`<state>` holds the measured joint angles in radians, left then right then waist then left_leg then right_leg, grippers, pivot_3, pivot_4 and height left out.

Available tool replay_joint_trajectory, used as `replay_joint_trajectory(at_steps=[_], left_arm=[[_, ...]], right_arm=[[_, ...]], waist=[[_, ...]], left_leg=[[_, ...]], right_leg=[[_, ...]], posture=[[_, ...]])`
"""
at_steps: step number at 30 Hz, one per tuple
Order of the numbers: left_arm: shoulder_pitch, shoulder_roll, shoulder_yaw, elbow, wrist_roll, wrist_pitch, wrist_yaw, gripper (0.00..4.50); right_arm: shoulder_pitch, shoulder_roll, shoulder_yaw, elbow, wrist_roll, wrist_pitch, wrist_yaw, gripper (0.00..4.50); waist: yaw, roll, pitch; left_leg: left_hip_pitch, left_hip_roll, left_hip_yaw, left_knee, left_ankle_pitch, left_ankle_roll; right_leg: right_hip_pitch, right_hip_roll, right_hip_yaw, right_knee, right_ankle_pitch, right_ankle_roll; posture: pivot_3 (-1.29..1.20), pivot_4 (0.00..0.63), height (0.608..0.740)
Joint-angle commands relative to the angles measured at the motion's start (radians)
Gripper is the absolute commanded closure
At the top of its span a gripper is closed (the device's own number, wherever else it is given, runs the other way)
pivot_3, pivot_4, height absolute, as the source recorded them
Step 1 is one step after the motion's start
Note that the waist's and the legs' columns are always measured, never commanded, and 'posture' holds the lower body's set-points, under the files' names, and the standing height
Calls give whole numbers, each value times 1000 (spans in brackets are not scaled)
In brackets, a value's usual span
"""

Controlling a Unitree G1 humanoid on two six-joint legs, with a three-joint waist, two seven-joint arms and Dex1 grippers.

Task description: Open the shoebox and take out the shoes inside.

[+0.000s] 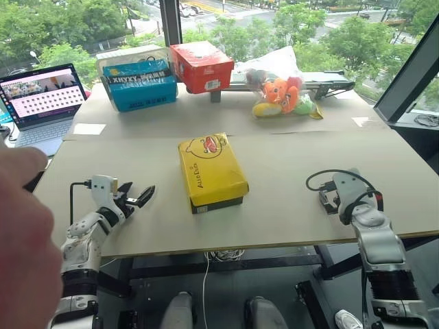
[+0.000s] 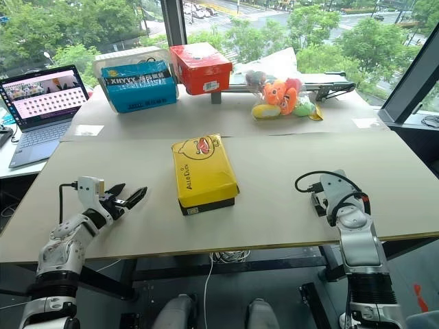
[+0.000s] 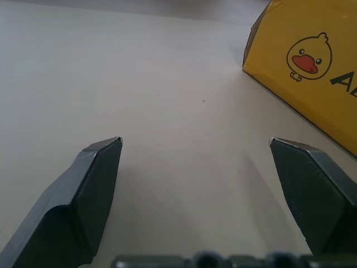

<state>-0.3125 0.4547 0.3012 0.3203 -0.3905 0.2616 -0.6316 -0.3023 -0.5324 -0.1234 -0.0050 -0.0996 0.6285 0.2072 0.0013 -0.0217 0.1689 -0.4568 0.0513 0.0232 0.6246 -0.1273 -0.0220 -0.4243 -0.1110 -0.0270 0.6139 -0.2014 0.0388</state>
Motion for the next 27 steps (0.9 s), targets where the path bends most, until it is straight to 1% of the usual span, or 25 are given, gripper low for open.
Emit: replay_joint_trajectory(at_steps=[1,3,4,6,7,8,9,11,14,16,19,22,25,27], left_arm=[[17,19,-55,-27,22,-18,-63,0],[55,48,-102,-130,10,-13,-152,0],[77,78,-118,-195,-13,10,-206,0],[122,168,-125,-318,-79,82,-325,0],[133,194,-122,-354,-102,109,-357,0],[146,248,-104,-398,-152,156,-419,0],[160,299,-84,-433,-159,133,-476,0],[182,381,-71,-448,-162,111,-563,0],[172,439,-53,-402,-168,107,-622,0],[166,451,-47,-387,-168,104,-635,0],[141,510,19,-288,-189,114,-695,0],[157,523,58,-234,-199,96,-721,0],[178,513,72,-221,-192,100,-720,0],[200,516,75,-230,-191,107,-720,0]], right_arm=[[-17,-15,-5,-21,-11,-30,-2,61],[-36,-18,-10,-14,16,-42,29,61],[-52,-22,-19,-15,40,-48,58,61],[-74,-57,-8,-39,94,-56,175,61],[-79,-69,-5,-46,110,-58,213,61],[-91,-89,-1,-71,160,-51,292,61],[-105,-108,2,-103,222,-37,380,61],[-122,-136,3,-131,310,-29,504,61],[-116,-173,12,-181,400,-32,635,61],[-110,-187,14,-200,425,-34,669,61],[-170,-190,32,-270,478,7,697,61],[-217,-186,77,-274,443,-3,675,61],[-225,-196,131,-218,378,-51,669,61],[-237,-184,160,-163,356,-84,673,61]], waist=[[0,0,0],[-1,0,0],[-2,0,0],[-9,-1,1],[-13,-1,1],[-15,-1,1],[-18,-1,2],[-25,-1,2],[-22,-1,2],[-17,-1,2],[-15,-3,4],[-21,-2,4],[-14,-3,4],[-9,-3,4]], left_leg=[[0,0,0,0,0,0],[0,0,0,0,0,0],[0,0,0,0,0,0],[-1,0,1,0,0,0],[-2,1,2,0,0,0],[-3,1,2,-1,0,0],[-3,2,2,-1,0,0],[-3,2,2,-2,0,0],[-1,2,2,-4,0,0],[-1,2,3,-5,0,0],[-3,2,4,-5,0,0],[-4,3,5,-5,0,0],[-3,3,6,-6,-1,-1],[-3,3,6,-6,-1,-1]], right_leg=[[0,0,0,0,0,0],[0,0,0,0,0,0],[0,0,0,0,0,0],[-1,0,1,-1,0,0],[-4,0,2,0,0,0],[-5,1,2,-1,0,-1],[-5,1,2,1,-1,-2],[-8,2,3,2,-2,-3],[-9,2,5,3,-2,-4],[-9,2,5,2,-2,-4],[-11,2,5,2,-2,-4],[-15,2,6,4,-2,-4],[-16,1,5,3,-2,-4],[-16,0,4,2,-2,-4]], posture=[[0,150,732],[0,150,732],[0,150,732],[0,150,732],[0,150,732],[0,150,732],[0,150,732],[0,150,732],[0,150,732],[0,150,732],[0,150,732],[0,150,732],[0,150,732],[0,150,732]])
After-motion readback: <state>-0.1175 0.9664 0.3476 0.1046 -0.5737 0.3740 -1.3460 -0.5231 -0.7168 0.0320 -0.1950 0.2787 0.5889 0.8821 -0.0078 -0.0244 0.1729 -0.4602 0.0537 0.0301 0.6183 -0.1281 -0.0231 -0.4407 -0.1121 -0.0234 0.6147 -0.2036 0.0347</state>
